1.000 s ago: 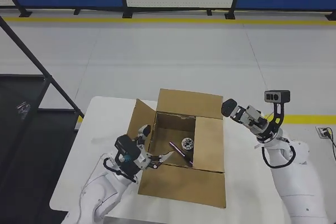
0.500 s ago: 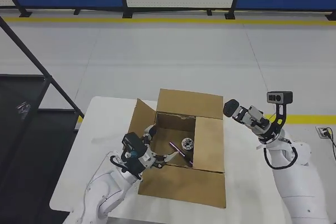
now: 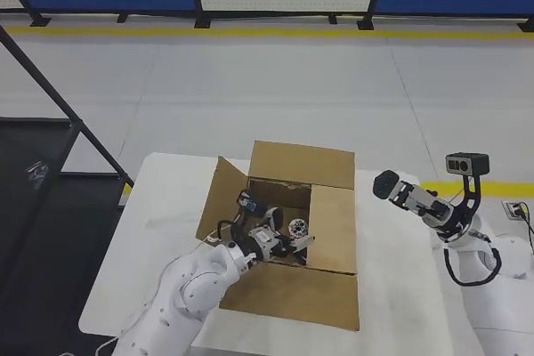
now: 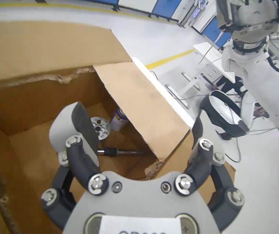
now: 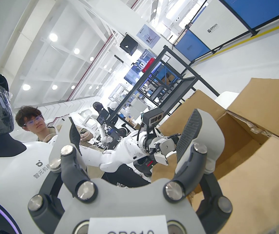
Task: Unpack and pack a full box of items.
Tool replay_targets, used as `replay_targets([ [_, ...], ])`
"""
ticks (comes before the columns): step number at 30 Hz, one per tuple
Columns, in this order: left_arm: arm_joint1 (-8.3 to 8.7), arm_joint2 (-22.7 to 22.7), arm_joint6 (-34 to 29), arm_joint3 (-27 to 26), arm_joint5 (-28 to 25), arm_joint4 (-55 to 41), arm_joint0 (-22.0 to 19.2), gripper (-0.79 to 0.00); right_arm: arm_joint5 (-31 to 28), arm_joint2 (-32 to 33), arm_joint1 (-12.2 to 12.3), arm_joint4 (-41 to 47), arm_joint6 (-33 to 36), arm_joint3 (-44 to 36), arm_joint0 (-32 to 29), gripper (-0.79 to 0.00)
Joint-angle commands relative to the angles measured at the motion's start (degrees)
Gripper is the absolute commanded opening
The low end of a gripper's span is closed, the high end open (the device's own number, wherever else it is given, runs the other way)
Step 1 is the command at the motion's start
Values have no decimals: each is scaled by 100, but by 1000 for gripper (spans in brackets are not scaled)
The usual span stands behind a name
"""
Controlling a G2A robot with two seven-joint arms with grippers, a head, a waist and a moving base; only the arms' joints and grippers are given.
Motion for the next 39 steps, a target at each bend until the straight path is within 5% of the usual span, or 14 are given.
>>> replay_targets([
  [1,-59,109,-274,302,52,-498,-196,0,7,133,50,-6,7,-27,-92,0],
  [8,-285,425,-921,1252,-64,-2039,-752,0,-35,402,184,70,-36,-40,-297,0],
  [21,-594,916,-1430,2200,-148,-2793,-1353,0,-131,427,323,205,-131,-73,-465,0],
  [29,-699,982,-1430,2289,-337,-2989,-1464,0,-191,412,394,313,-191,-90,-554,0],
  [39,-714,834,-1214,1795,-453,-2908,-1414,0,-267,403,477,442,-267,-62,-549,0],
])
